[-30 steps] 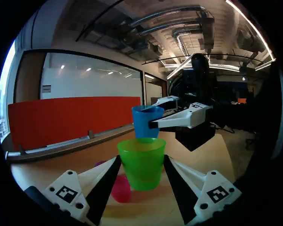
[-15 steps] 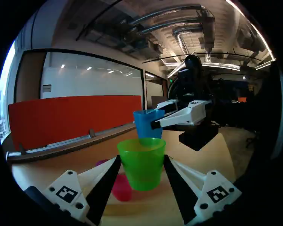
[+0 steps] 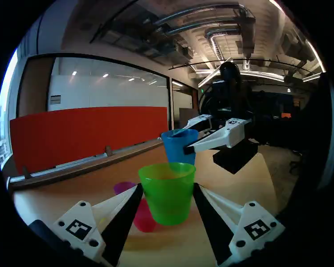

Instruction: Pour water

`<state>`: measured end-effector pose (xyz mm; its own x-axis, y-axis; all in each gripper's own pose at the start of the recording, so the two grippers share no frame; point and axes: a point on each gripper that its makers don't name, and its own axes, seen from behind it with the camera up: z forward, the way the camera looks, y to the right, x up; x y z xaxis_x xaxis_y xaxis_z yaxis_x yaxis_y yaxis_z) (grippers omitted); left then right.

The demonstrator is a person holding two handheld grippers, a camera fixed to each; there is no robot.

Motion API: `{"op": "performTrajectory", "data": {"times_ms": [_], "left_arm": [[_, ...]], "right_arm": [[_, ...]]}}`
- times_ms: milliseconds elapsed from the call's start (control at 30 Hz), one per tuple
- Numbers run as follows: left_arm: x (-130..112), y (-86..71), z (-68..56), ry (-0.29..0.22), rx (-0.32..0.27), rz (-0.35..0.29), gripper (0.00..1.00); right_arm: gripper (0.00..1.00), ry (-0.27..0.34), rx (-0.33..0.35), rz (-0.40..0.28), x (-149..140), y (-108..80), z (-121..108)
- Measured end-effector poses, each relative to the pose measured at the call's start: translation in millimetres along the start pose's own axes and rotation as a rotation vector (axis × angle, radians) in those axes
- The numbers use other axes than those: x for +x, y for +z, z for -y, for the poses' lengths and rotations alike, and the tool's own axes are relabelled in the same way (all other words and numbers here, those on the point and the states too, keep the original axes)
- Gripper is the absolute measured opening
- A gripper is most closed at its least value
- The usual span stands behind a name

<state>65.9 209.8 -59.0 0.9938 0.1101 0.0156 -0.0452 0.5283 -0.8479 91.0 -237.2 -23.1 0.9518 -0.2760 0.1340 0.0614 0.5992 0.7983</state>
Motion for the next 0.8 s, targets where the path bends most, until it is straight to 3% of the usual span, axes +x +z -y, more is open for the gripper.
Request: {"op": "performTrajectory", "data": {"times_ms": [800], "left_arm": [[-48.3,-2.5,2.9,0.016,-0.023,0.148,0.81]], "right_arm": [[0.89,-0.039,0.06,0.074,-41.7,7.7,11.3]]}}
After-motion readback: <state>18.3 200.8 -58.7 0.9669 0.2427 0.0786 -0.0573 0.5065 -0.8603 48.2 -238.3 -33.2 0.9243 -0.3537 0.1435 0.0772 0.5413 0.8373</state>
